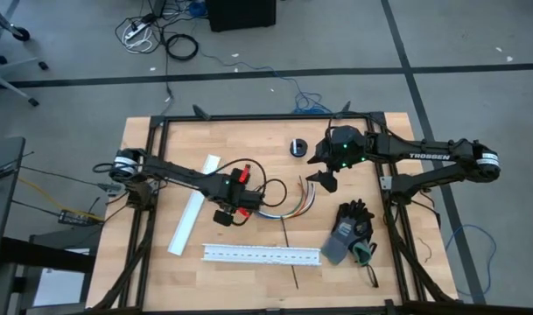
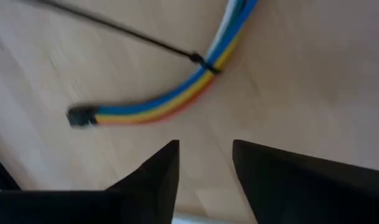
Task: Ziptie cables
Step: Put the cable wires in the white cable duct
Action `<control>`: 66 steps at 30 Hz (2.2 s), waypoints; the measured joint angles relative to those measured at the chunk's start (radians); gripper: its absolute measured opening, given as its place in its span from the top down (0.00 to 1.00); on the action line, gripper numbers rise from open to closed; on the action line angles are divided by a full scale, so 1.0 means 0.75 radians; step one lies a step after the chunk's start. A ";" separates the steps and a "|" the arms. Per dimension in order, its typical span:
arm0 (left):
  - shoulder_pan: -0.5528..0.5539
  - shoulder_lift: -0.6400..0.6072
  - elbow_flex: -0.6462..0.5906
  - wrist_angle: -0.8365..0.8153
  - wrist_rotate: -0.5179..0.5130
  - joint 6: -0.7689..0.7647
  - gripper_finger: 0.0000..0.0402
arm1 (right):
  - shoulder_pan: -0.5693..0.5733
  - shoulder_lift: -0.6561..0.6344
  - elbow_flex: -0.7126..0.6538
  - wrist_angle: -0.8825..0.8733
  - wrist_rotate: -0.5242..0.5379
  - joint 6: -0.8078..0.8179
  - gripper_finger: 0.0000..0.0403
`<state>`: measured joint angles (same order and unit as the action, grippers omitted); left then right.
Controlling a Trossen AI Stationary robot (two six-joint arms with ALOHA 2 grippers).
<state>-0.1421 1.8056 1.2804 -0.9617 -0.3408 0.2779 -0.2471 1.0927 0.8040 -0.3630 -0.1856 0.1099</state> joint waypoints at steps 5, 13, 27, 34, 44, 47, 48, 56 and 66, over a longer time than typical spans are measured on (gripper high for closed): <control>0.027 0.066 -0.031 0.156 -0.070 0.193 0.54 | -0.005 0.000 0.000 0.023 0.002 -0.020 0.23; 0.084 0.166 -0.032 0.193 -0.090 0.415 0.54 | -0.006 0.000 0.000 0.023 0.002 -0.048 0.23; 0.102 0.199 -0.028 0.214 -0.074 0.711 0.84 | -0.005 0.001 0.000 0.044 0.002 -0.052 0.23; 0.096 0.203 0.029 0.154 -0.223 0.569 0.98 | 0.023 0.001 0.000 0.077 0.035 -0.054 0.23; 0.092 0.082 0.452 -0.225 -0.285 0.218 1.00 | 0.142 -0.165 0.065 -0.002 0.129 -0.044 0.23; 0.093 0.034 0.624 -0.336 -0.303 0.134 1.00 | 0.188 -0.259 0.085 -0.088 0.162 -0.011 0.23; 0.094 0.027 0.691 -0.379 -0.306 0.112 1.00 | 0.200 -0.289 0.085 -0.108 0.163 0.005 0.23; 0.104 0.017 1.216 -0.469 -0.381 0.035 1.00 | 0.308 -0.368 0.085 -0.145 0.168 0.116 0.23; 0.093 -0.051 1.420 -0.472 -0.360 -0.167 1.00 | 0.452 -0.184 0.084 -0.182 0.486 0.071 0.23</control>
<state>-0.0722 1.7670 2.3453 -1.3155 -0.6105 0.1528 0.0915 0.9545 0.8673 -0.4995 0.1791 0.1629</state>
